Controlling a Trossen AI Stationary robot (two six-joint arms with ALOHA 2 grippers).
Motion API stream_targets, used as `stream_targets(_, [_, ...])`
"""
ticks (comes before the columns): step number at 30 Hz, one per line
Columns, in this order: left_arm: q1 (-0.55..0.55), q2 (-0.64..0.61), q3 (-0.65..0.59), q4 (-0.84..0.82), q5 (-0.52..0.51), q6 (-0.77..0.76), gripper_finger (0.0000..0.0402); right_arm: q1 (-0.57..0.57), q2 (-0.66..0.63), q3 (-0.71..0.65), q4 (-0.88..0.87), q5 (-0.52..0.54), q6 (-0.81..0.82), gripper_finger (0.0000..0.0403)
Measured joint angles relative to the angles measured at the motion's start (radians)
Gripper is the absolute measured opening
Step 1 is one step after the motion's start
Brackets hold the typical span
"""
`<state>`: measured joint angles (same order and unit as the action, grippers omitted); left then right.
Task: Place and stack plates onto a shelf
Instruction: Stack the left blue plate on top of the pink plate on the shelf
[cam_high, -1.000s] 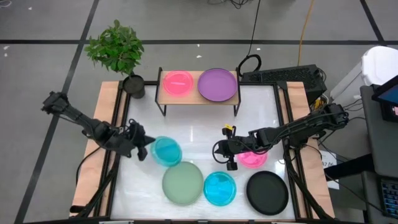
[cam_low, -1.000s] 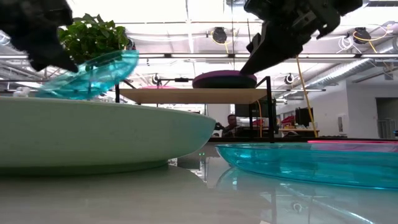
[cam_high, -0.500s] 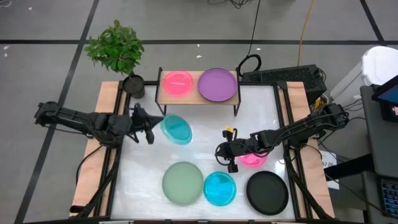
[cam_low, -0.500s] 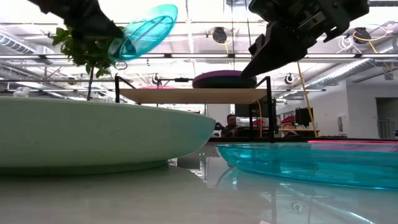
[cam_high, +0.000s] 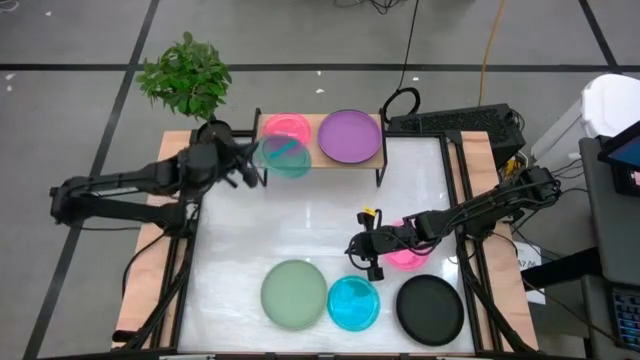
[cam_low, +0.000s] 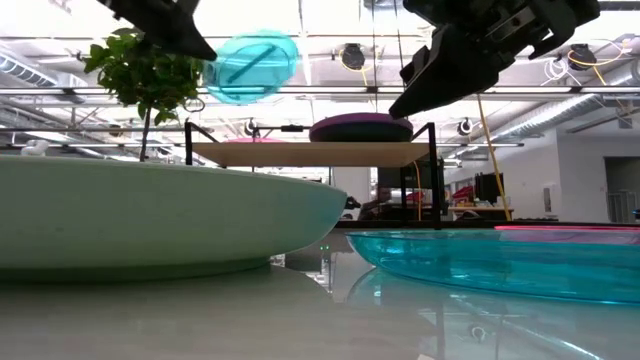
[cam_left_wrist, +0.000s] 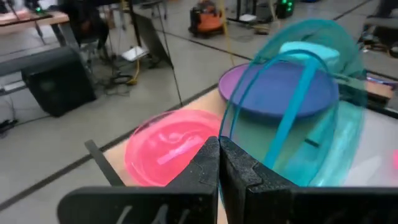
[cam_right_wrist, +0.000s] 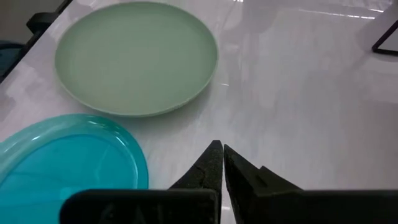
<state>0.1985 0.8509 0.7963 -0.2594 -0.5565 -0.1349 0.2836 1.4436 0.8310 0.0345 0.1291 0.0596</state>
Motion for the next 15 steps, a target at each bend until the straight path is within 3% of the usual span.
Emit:
stream_targets(5, [0.119, 0.091, 0.052, -0.006, 0.117, -0.019, 0.0003, 0.000, 0.000, 0.000, 0.000, 0.000, -0.008, 0.0000])
stream_targets(15, [0.259, 0.255, 0.198, -0.023, 0.211, -0.001, 0.0003, 0.002, 0.000, 0.000, -0.001, 0.000, 0.000, 0.0000])
